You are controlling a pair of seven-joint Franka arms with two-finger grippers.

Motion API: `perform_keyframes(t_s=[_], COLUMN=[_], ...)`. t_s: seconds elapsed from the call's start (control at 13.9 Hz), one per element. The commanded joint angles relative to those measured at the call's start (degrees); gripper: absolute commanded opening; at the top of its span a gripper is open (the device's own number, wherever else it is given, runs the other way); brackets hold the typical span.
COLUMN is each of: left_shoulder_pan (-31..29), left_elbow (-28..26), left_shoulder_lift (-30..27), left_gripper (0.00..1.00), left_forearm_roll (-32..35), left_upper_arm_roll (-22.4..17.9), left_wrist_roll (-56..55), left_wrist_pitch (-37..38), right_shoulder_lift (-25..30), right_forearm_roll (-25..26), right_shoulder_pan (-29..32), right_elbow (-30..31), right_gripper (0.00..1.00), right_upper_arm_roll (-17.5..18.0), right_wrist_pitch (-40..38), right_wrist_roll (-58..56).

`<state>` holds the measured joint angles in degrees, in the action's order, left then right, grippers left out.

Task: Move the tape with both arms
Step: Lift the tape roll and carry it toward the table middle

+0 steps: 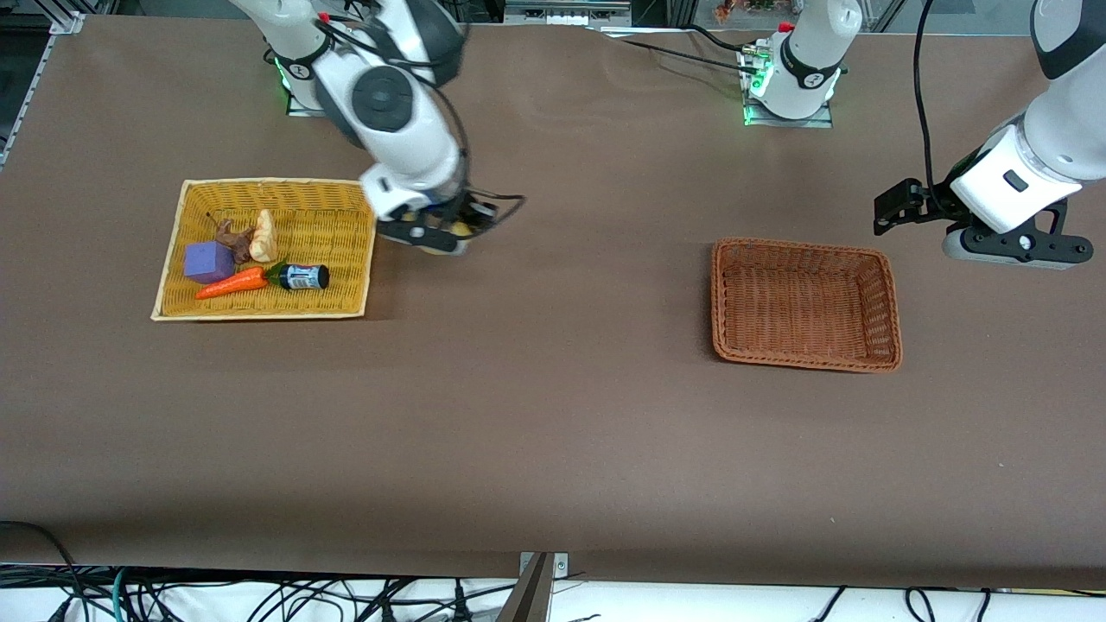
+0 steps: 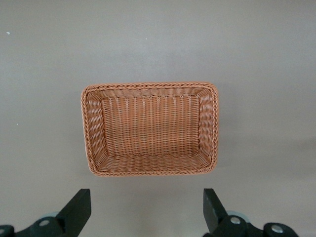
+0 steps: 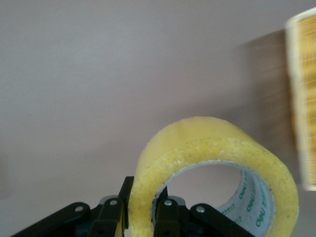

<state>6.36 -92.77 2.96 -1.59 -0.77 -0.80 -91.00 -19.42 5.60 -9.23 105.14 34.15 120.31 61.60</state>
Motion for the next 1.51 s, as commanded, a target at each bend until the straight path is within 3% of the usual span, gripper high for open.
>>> perform_keyframes(t_s=[0.0,0.29,0.72,1.01,1.15,1.22,1.29,1.36,1.44], left_shoulder_pan=[0.1,0.0,0.3,0.3,0.2,0.3,0.6,0.7,0.7], left_elbow=[1.8,1.9,1.9,1.9,1.9,1.8,1.9,1.9,1.8], left_shoulder_lift=[0.8,0.8,0.9,2.1,2.7,2.7,2.8,2.8,2.8], left_gripper=[1.00,1.00,1.00,1.00,1.00,1.00,1.00,1.00,1.00], left_forearm_roll=[1.3,1.1,0.3,-0.8,-0.9,-0.9,-0.9,-0.9,-0.9], left_upper_arm_roll=[0.1,0.0,0.1,0.0,0.1,0.1,0.4,0.5,0.5], left_wrist_roll=[0.5,0.3,0.9,1.0,1.1,1.1,1.1,1.1,1.1], left_wrist_pitch=[1.4,1.4,2.2,3.5,3.7,3.7,3.7,3.7,3.7], right_shoulder_lift=[-13.6,-24.3,-29.4,-32.0,-32.8,-33.0,-33.0,-32.9,-32.6], right_forearm_roll=[8.2,14.2,14.1,14.2,14.2,14.2,14.2,14.6,16.4], right_shoulder_pan=[-6.2,-10.9,-16.8,-16.8,-16.8,-16.8,-16.8,-16.8,-17.3], right_elbow=[-11.5,-22.0,-23.1,-23.1,-23.1,-23.1,-23.1,-23.1,-23.2], right_gripper=[0.00,0.00,0.00,0.00,0.13,0.28,0.69,1.00,1.00], right_upper_arm_roll=[-0.4,-0.5,-5.1,-6.0,-6.2,-6.2,-6.2,-6.2,-6.2], right_wrist_pitch=[-0.9,0.1,11.5,12.0,12.0,12.0,12.0,12.0,11.9], right_wrist_roll=[9.3,14.5,14.9,15.1,15.0,15.0,15.0,14.5,14.2])
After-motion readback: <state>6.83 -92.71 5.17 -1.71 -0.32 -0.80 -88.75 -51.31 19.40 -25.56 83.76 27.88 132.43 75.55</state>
